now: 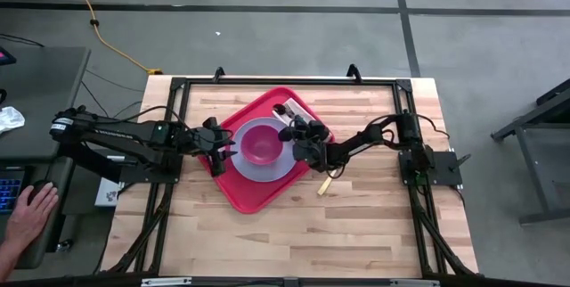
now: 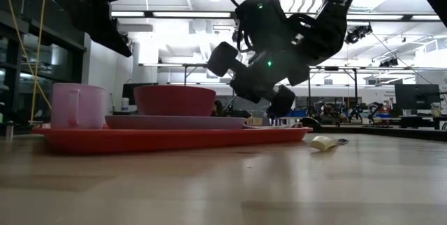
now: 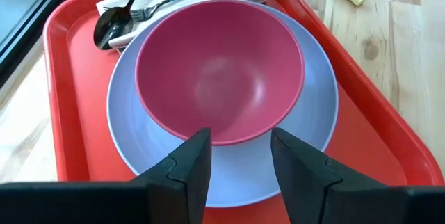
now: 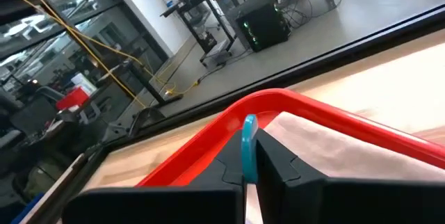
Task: Set up tray
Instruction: Put the blue spoon on top of the brown table napkin to the left of the blue fork on the red serving tray
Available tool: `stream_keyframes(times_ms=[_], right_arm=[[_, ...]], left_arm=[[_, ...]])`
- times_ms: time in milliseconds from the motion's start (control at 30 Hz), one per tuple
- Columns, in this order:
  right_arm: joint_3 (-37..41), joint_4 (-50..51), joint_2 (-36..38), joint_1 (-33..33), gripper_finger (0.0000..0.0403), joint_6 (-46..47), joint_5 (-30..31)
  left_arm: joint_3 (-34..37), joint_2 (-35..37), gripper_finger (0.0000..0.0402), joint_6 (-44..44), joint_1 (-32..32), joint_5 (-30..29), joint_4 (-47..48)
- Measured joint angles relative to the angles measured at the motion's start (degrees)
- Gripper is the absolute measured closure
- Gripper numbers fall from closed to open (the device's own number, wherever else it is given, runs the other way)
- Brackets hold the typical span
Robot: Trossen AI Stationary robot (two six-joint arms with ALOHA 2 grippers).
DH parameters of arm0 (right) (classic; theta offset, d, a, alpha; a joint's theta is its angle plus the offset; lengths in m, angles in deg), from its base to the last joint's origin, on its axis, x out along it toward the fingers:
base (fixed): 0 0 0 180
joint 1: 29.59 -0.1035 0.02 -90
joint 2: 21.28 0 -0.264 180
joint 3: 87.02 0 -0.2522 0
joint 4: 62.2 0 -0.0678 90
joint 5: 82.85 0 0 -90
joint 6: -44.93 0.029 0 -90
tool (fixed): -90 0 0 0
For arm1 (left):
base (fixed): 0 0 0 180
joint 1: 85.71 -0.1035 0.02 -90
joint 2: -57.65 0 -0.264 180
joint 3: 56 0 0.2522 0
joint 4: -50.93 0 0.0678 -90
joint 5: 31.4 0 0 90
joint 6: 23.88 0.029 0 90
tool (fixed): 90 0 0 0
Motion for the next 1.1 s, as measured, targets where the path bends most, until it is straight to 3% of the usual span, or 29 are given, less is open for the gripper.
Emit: stream_keyframes(times_ms=[767,1100], right_arm=[[0.0,2.9,0.85,-0.04,0.0401,2.18,-5.6],[0.0,3.23,1.16,-0.02,0.0351,2.28,-5.92]], left_arm=[[0.0,-0.02,0.0222,0.43,0.01,-0.09,1.75],[0.0,-0.02,0.0222,1.38,0.01,-0.09,1.73]])
